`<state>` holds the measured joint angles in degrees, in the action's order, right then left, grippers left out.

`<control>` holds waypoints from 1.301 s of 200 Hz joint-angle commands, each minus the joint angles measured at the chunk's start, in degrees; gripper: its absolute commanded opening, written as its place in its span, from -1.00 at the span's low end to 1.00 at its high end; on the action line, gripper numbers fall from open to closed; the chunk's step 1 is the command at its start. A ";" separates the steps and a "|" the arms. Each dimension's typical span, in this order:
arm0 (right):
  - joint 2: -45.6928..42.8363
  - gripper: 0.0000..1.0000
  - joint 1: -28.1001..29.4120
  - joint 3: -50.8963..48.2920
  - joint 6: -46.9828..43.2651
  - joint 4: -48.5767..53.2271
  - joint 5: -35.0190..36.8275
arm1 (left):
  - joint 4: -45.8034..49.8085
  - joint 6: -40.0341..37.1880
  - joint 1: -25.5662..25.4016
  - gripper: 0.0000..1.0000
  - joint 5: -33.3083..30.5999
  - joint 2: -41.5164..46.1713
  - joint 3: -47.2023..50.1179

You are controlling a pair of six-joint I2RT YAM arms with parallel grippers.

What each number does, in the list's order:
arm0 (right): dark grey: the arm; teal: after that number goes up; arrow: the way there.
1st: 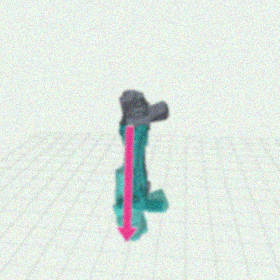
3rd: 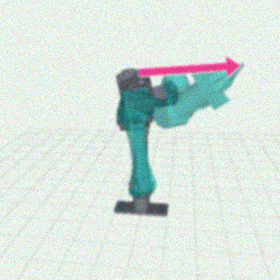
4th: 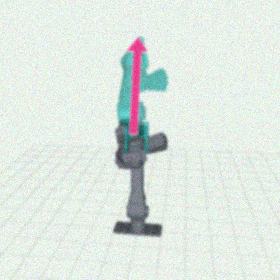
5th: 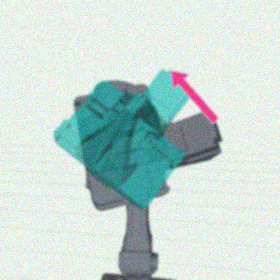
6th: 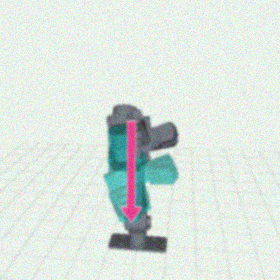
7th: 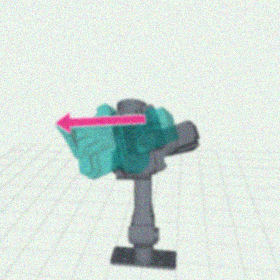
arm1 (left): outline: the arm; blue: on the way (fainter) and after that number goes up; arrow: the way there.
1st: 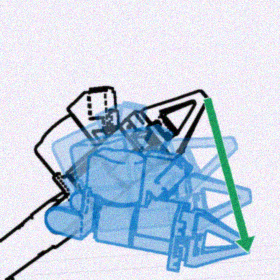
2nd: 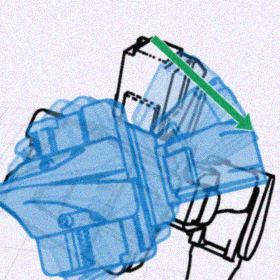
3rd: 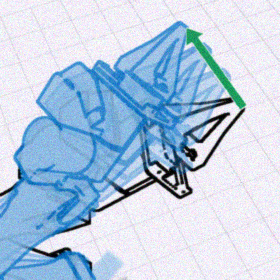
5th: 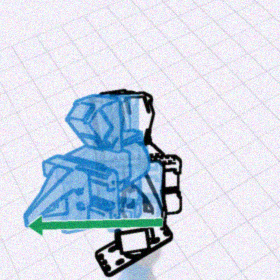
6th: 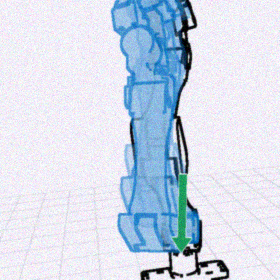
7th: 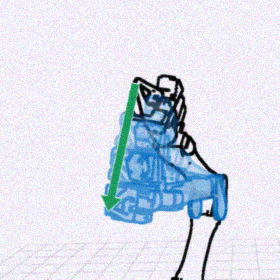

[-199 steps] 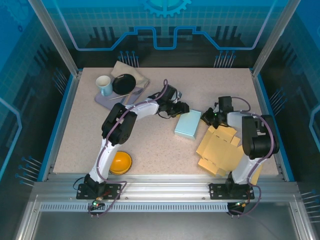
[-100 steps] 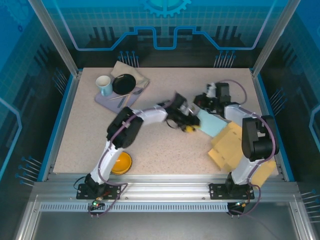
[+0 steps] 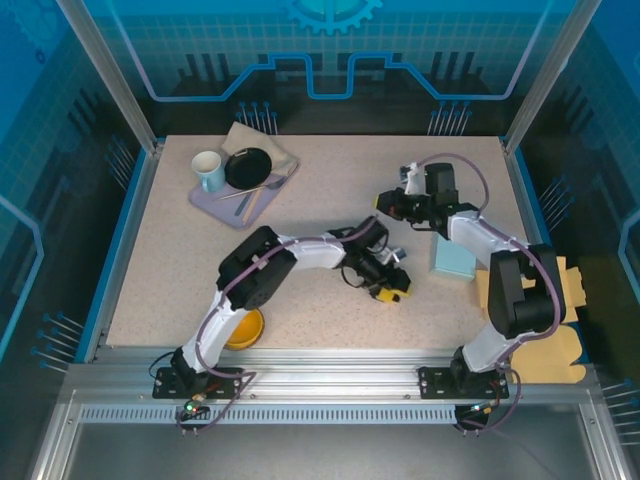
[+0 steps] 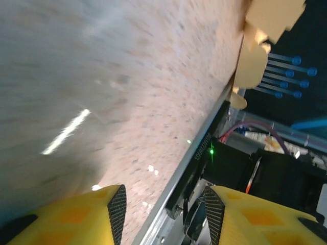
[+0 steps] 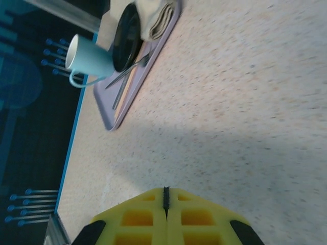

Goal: Fold the paper box

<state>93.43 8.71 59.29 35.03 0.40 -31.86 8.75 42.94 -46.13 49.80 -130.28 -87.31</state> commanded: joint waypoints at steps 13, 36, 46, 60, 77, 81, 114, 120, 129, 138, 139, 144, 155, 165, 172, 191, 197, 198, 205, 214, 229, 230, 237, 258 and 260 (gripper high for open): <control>-2.03 -1.00 -2.91 4.30 -2.71 8.52 6.01 | 1.27 -3.13 5.48 -0.03 -5.44 7.68 4.29; -3.97 -1.00 -4.80 7.06 -4.51 14.60 11.23 | 6.36 -6.99 7.16 -0.03 -8.25 10.76 3.83; -5.08 -1.00 -5.85 8.82 -5.41 19.83 16.10 | 8.55 -8.53 7.58 -0.03 -10.12 12.25 3.56; -6.90 -1.00 -7.79 10.72 -5.91 28.26 24.51 | 10.08 -9.19 8.09 -0.03 -12.91 14.33 3.83; -9.43 -0.78 -11.64 10.12 -5.59 35.22 32.11 | 11.03 -9.45 8.50 -0.02 -17.53 16.99 5.27; -10.11 -0.74 -12.63 9.17 -5.54 35.83 32.78 | 11.15 -9.39 8.49 -0.02 -18.91 17.69 5.78; -12.88 -0.57 -24.52 1.57 -4.15 33.90 30.51 | 11.89 -8.41 8.47 -0.02 -29.27 22.79 9.52; -12.42 -0.52 -25.94 0.66 -4.18 33.34 29.63 | 11.99 -8.44 8.49 -0.02 -31.07 23.72 10.16; -11.33 -0.47 -28.29 -0.48 -4.26 32.16 28.44 | 12.02 -8.39 8.48 -0.02 -33.22 24.93 11.08; -9.95 -0.42 -29.97 -1.64 -4.28 30.66 26.18 | 12.05 -8.64 8.49 0.01 -34.92 26.13 11.94; -9.77 -0.41 -30.24 -1.77 -4.27 30.55 25.99 | 12.11 -8.65 8.50 0.02 -35.15 26.31 12.01; -8.94 -0.35 -31.06 -2.13 -4.08 30.11 24.83 | 12.30 -8.74 8.49 0.03 -36.08 26.87 12.39; -7.10 -0.27 -32.08 -2.66 -4.04 29.24 22.37 | 12.80 -9.00 8.45 0.05 -38.02 27.99 13.22; -5.74 -0.23 -32.01 -3.18 -4.28 27.96 20.51 | 12.75 -9.27 8.45 0.06 -39.06 29.16 14.20; -5.17 -0.20 -31.82 -3.79 -4.04 26.86 19.44 | 12.60 -9.41 8.50 0.06 -39.65 30.03 14.89; -4.33 -0.17 -30.73 -5.35 -2.33 25.57 18.20 | 12.34 -9.46 8.48 0.07 -41.40 31.38 16.44; -4.23 -0.16 -30.08 -5.79 -1.93 25.50 18.58 | 12.44 -9.37 8.59 0.07 -41.77 31.64 16.67; -4.18 -0.16 -29.94 -5.86 -1.87 25.51 18.67 | 12.43 -9.37 8.64 0.07 -41.78 31.65 16.70; -3.98 -0.14 -28.89 -6.35 -1.47 25.61 18.93 | 12.42 -9.12 8.89 0.08 -41.68 31.75 16.95; -3.72 -0.14 -27.40 -6.77 -0.70 25.70 18.89 | 12.29 -8.82 9.24 0.07 -41.27 31.62 17.08; -3.84 -0.14 -24.65 -8.19 1.43 24.77 17.47 | 12.33 -8.15 9.97 0.08 -40.92 31.40 17.27; -3.90 -0.13 -24.32 -8.34 1.66 24.66 17.37 | 12.33 -8.10 10.08 0.08 -40.97 31.40 17.26; -4.26 -0.13 -22.59 -9.28 3.48 23.59 16.51 | 12.32 -7.68 10.56 0.08 -41.01 31.48 17.43; -6.62 -0.12 -15.13 -13.40 11.08 18.62 13.53 | 12.01 -5.65 12.21 0.11 -40.94 31.84 18.36; -6.89 -0.12 -14.25 -13.63 11.77 18.04 13.54 | 12.02 -5.42 12.40 0.12 -40.93 31.91 18.46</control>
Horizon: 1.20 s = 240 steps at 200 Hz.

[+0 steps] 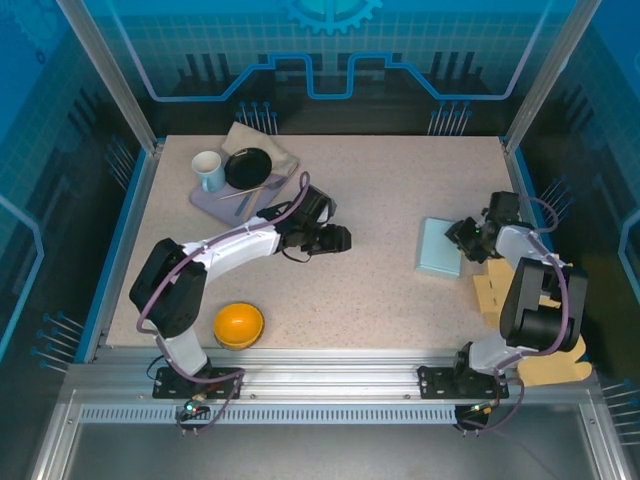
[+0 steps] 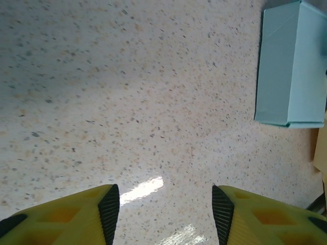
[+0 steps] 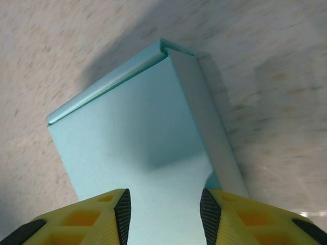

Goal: Fold the paper box

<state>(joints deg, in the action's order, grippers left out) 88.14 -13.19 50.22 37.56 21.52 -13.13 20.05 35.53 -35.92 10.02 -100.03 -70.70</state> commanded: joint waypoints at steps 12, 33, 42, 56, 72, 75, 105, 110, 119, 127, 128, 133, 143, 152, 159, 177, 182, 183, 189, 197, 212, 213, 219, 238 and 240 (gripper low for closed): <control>-3.24 -0.11 12.56 -4.11 11.47 -4.42 -4.07 | 0.34 2.89 2.95 0.12 -1.22 1.94 2.46; -4.28 -0.10 16.94 -0.16 10.44 -1.98 -3.46 | 0.58 3.52 3.74 0.13 -1.73 2.72 3.14; -4.38 -0.10 17.14 3.55 8.06 0.98 -2.31 | 0.73 3.42 3.85 0.13 -2.15 3.03 3.32; -4.49 -0.07 16.84 7.18 2.88 7.00 2.08 | 0.62 3.02 3.99 0.13 -1.89 3.26 3.24; -3.90 -0.06 16.00 9.47 -1.94 11.70 5.04 | -0.46 2.54 3.87 0.15 1.09 1.76 2.14; -3.86 -0.06 15.80 9.62 -2.53 12.23 5.35 | -0.86 2.53 3.85 0.15 1.62 1.36 1.99; -2.86 -0.03 13.83 6.52 -3.12 9.62 2.65 | -4.51 1.94 3.86 0.16 6.11 -5.02 -2.93; -2.36 -0.03 13.60 5.98 -2.73 8.64 2.05 | -4.84 1.96 3.75 0.17 6.86 -6.32 -4.35; -1.38 -0.03 13.30 4.97 -2.12 7.19 1.02 | -4.95 2.00 3.38 0.16 7.73 -8.63 -6.56; -0.15 -0.03 13.31 4.40 -1.56 6.26 0.34 | -4.94 2.00 2.91 0.17 8.07 -10.43 -8.31; 0.06 -0.03 13.29 4.38 -1.50 6.17 0.23 | -4.94 1.96 2.72 0.17 8.08 -10.66 -8.53; 0.77 -0.03 13.36 4.05 -1.23 5.64 -0.39 | -4.94 1.87 2.15 0.17 8.16 -11.64 -9.51; 1.77 -0.03 13.56 3.30 -0.71 4.54 -1.31 | -4.66 1.59 1.04 0.17 8.25 -13.61 -11.36; 2.48 -0.02 13.71 2.68 -0.47 3.38 -1.99 | -3.93 1.44 -0.15 0.16 8.35 -15.61 -13.11; 3.07 -0.02 13.82 2.56 -0.36 2.43 -2.58 | -3.35 1.23 -1.01 0.16 8.46 -16.92 -14.23; 5.35 -0.02 14.44 3.63 -1.27 0.23 -3.92 | -3.09 1.49 -2.95 0.15 8.44 -18.97 -15.51; 6.41 -0.02 14.70 4.46 -1.85 -0.04 -4.22 | -3.20 1.62 -3.34 0.15 8.44 -19.20 -15.63; 6.64 -0.02 14.78 4.67 -2.04 -0.10 -4.25 | -3.19 1.64 -3.44 0.15 8.44 -19.31 -15.58; 8.05 -0.02 15.03 5.94 -2.77 -0.21 -4.67 | -3.19 1.88 -3.86 0.15 8.44 -19.57 -15.74; 9.95 -0.03 15.56 7.93 -3.80 -0.30 -5.58 | -3.17 2.24 -4.27 0.15 8.51 -19.75 -15.65; 13.68 -0.03 17.01 11.44 -4.92 -1.61 -7.47 | -3.24 3.15 -4.76 0.15 8.90 -19.67 -15.22; 13.92 -0.03 17.12 11.81 -4.94 -1.67 -7.59 | -3.30 3.23 -4.77 0.15 8.98 -19.63 -15.20; 15.04 -0.03 17.63 13.49 -5.15 -2.03 -8.13 | -3.71 3.65 -5.09 0.15 9.45 -19.42 -14.84; 18.91 -0.03 19.16 18.78 -5.23 -4.12 -11.42 | -5.83 5.54 -6.07 0.15 10.81 -18.35 -13.21; 19.55 -0.03 19.28 19.37 -5.22 -4.23 -11.69 | -6.13 5.72 -6.13 0.15 10.96 -18.16 -12.99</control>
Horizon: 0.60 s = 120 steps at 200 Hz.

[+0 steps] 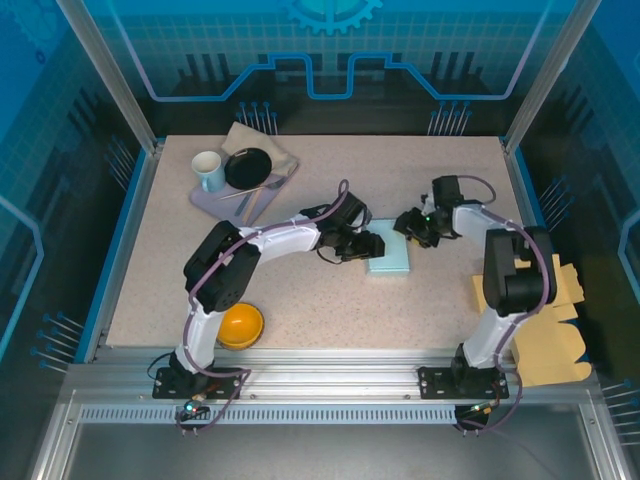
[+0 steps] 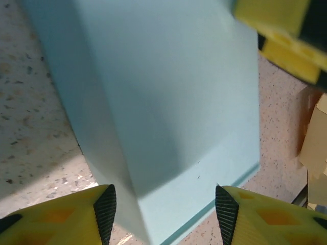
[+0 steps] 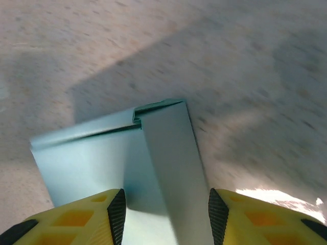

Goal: Fold the paper box

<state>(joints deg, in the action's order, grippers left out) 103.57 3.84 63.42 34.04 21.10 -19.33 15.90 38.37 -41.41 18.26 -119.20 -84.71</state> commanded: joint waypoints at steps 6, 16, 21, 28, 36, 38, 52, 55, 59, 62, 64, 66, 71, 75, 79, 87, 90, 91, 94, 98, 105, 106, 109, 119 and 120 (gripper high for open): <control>5.60 -0.03 2.68 8.30 -1.89 -4.10 -6.50 | -2.68 3.43 -0.87 0.15 3.18 1.43 1.58; 8.21 -0.03 3.23 12.38 -2.57 -2.96 -7.44 | -3.35 4.11 -0.99 0.15 3.62 2.43 2.52; 9.38 -0.03 3.46 14.33 -2.95 -1.69 -6.89 | -3.25 4.31 -0.92 0.16 3.52 3.06 2.99; 10.41 -0.03 3.54 16.57 -3.52 0.18 -5.78 | -2.36 4.00 -0.71 0.16 2.62 4.14 3.60; 10.56 -0.03 3.51 18.26 -4.08 2.17 -3.73 | -0.15 3.52 -0.30 0.16 0.61 5.58 4.25; 10.48 -0.03 3.45 18.55 -4.14 2.60 -3.11 | 0.36 3.30 -0.13 0.16 0.14 5.93 4.39; 8.98 -0.02 2.97 19.71 -4.81 5.61 0.78 | 3.92 2.06 1.85 0.16 -2.70 9.02 5.98; 8.53 -0.02 2.87 19.81 -4.90 6.22 1.44 | 4.58 1.80 2.41 0.16 -3.12 9.65 6.37; 7.89 -0.02 2.65 19.81 -4.94 7.11 2.42 | 5.18 1.40 3.22 0.16 -3.55 10.73 6.88; 7.32 -0.02 2.58 19.83 -4.91 7.67 3.22 | 5.42 1.18 3.87 0.16 -3.66 11.30 7.28; 6.97 -0.02 2.51 19.84 -4.94 8.41 3.88 | 5.58 1.05 4.40 0.16 -3.67 11.78 7.52; 6.59 -0.02 2.41 19.86 -4.95 9.04 4.53 | 5.73 0.84 4.82 0.16 -3.71 12.25 7.67; 5.66 -0.02 2.20 19.71 -4.91 10.47 6.24 | 5.88 0.49 6.17 0.16 -3.59 13.17 8.08; 4.98 -0.02 2.00 19.45 -4.66 11.82 7.53 | 5.90 0.21 7.14 0.16 -3.45 13.68 8.20; 3.99 -0.02 1.82 18.92 -4.29 13.00 8.47 | 5.99 -0.17 8.17 0.16 -3.29 14.23 8.10; 1.98 -0.01 1.40 16.88 -3.31 13.89 9.71 | 6.36 -1.23 9.69 0.16 -2.48 14.29 7.23; 1.05 -0.01 1.25 15.78 -2.83 13.91 9.97 | 6.64 -1.78 10.22 0.16 -2.24 14.00 6.63; 0.90 0.00 1.12 15.38 -2.75 13.85 9.95 | 6.71 -2.01 10.34 0.16 -2.16 13.91 6.43; -0.19 0.00 0.97 14.15 -2.17 13.61 9.95 | 7.06 -2.70 10.67 0.16 -2.05 13.50 5.78; -1.61 0.00 0.72 12.20 -1.52 13.05 9.66 | 7.49 -3.71 11.07 0.16 -2.04 12.72 4.52; -3.95 0.01 0.28 8.53 -0.37 11.61 9.14 | 8.51 -5.34 11.24 0.17 -2.32 11.16 2.36; -4.37 0.01 0.24 8.02 -0.16 11.38 9.05 | 8.57 -5.64 11.25 0.18 -2.38 10.95 2.01; -5.56 0.01 -0.04 6.80 0.43 10.90 8.85 | 8.80 -6.19 11.25 0.18 -2.43 10.33 1.12; -8.98 0.02 -0.77 1.17 2.33 8.47 7.90 | 8.65 -7.32 11.26 0.19 -1.66 7.26 -1.60; -9.43 0.02 -0.81 0.69 2.56 8.27 7.73 | 8.64 -7.37 11.26 0.19 -1.56 6.93 -1.87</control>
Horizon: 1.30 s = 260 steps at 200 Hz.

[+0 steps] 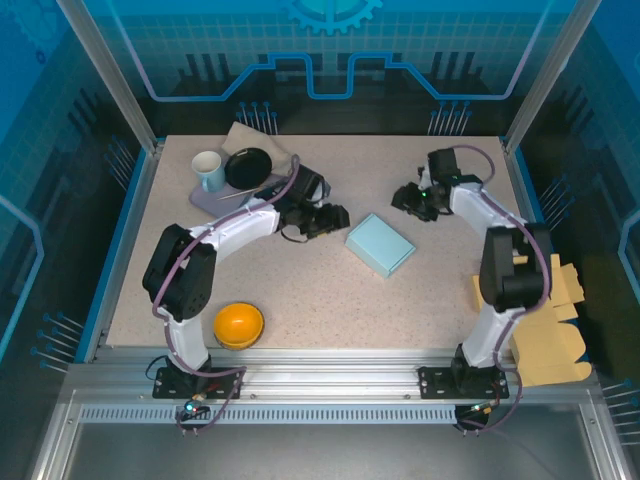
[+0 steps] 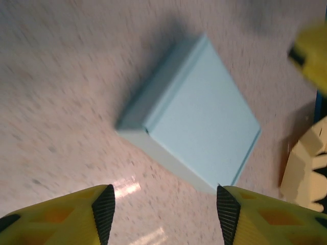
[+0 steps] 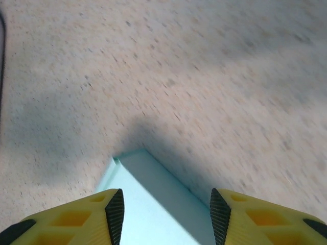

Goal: Fold the paper box

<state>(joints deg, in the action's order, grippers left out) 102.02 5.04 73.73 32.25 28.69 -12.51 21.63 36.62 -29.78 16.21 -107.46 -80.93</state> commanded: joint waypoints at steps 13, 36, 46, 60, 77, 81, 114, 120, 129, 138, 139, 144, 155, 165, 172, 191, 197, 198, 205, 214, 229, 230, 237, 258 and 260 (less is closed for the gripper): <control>-12.01 0.03 -2.67 -15.17 6.53 -1.73 -0.74 | 2.29 -5.34 -0.37 0.19 2.60 -8.76 -8.83; -16.63 0.04 -2.88 -22.58 9.42 -4.96 -3.41 | 0.57 -4.06 -0.50 0.19 4.88 -14.32 -12.86; -17.40 0.04 -2.85 -25.54 10.82 -7.11 -5.11 | 0.20 -3.52 -0.67 0.19 5.36 -16.03 -14.29; -16.94 0.04 -2.69 -27.62 11.94 -10.14 -7.62 | -0.15 -3.15 -1.04 0.19 5.81 -17.69 -15.71; -14.81 0.04 -2.69 -28.17 12.01 -13.33 -9.78 | -0.82 -2.59 -1.80 0.19 6.54 -18.72 -16.43; -14.28 0.04 -2.71 -28.01 11.92 -14.16 -10.12 | -0.92 -2.60 -2.11 0.19 6.76 -18.75 -16.46; -9.30 0.03 -2.69 -23.66 6.96 -16.86 -12.19 | -1.28 -2.47 -4.92 0.19 6.47 -16.55 -13.02; -8.17 0.03 -2.67 -20.83 5.73 -16.75 -12.76 | -1.96 -2.06 -5.35 0.19 6.47 -15.63 -11.45; -6.13 0.03 -2.74 -18.08 4.06 -15.64 -13.34 | -3.07 -1.05 -6.10 0.18 6.47 -14.20 -8.84; -3.65 0.03 -2.72 -14.96 2.41 -14.63 -14.38 | -4.06 0.08 -6.92 0.18 6.56 -12.77 -6.11; -3.40 0.03 -2.69 -14.77 2.30 -14.54 -14.51 | -4.19 0.23 -6.98 0.18 6.56 -12.64 -5.83; -1.85 0.03 -2.70 -13.04 1.33 -13.95 -15.07 | -4.78 0.96 -7.43 0.17 6.62 -11.88 -4.43; 1.37 0.03 -2.71 -9.63 -0.01 -12.79 -15.93 | -6.11 2.28 -8.61 0.17 7.06 -10.22 -1.09; 4.03 0.02 -2.67 -6.92 -0.93 -12.00 -17.72 | -6.48 2.83 -9.61 0.17 6.72 -8.40 1.55; 5.83 0.01 -2.51 -5.08 -1.51 -11.26 -18.57 | -6.35 3.06 -10.08 0.17 6.12 -6.78 3.30; 7.83 0.00 -2.17 -1.78 -3.66 -8.48 -17.12 | -5.58 3.59 -10.07 0.18 3.67 -1.79 7.91; 7.86 0.00 -2.17 -1.05 -4.44 -7.33 -15.70 | -3.88 3.16 -9.89 0.18 2.10 -0.49 8.43; 7.86 0.00 -2.15 -0.92 -4.55 -7.07 -15.43 | -3.48 3.05 -9.83 0.18 1.82 -0.30 8.42; 7.70 0.00 -2.31 -0.13 -5.36 -5.47 -13.43 | -0.78 2.17 -9.55 0.19 -0.25 1.04 8.18; 7.14 0.00 -2.67 0.64 -6.01 -3.52 -10.97 | 2.44 0.73 -8.93 0.19 -2.51 2.27 7.39; 5.29 -0.02 -3.66 0.39 -5.81 -1.16 -8.38 | 5.47 -0.96 -7.21 0.19 -3.92 3.46 6.03; 5.21 -0.03 -3.73 0.33 -5.80 -1.04 -8.31 | 5.63 -1.04 -7.08 0.19 -3.95 3.52 5.99; 3.74 -0.07 -4.34 -0.74 -5.17 -0.67 -7.67 | 6.02 -1.35 -5.82 0.19 -3.71 3.85 5.29; -1.17 -0.20 -5.87 -5.79 -3.50 -0.62 -6.35 | 7.03 -3.95 -2.48 0.19 -2.93 2.92 1.28; -1.61 -0.22 -6.06 -6.26 -3.29 -0.47 -6.31 | 7.18 -4.35 -2.28 0.19 -2.85 2.66 0.46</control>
<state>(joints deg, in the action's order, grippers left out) 107.04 1.26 71.50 28.38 24.03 -21.87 24.56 36.82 -35.53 15.07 -104.90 -75.24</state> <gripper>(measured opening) 0.429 0.595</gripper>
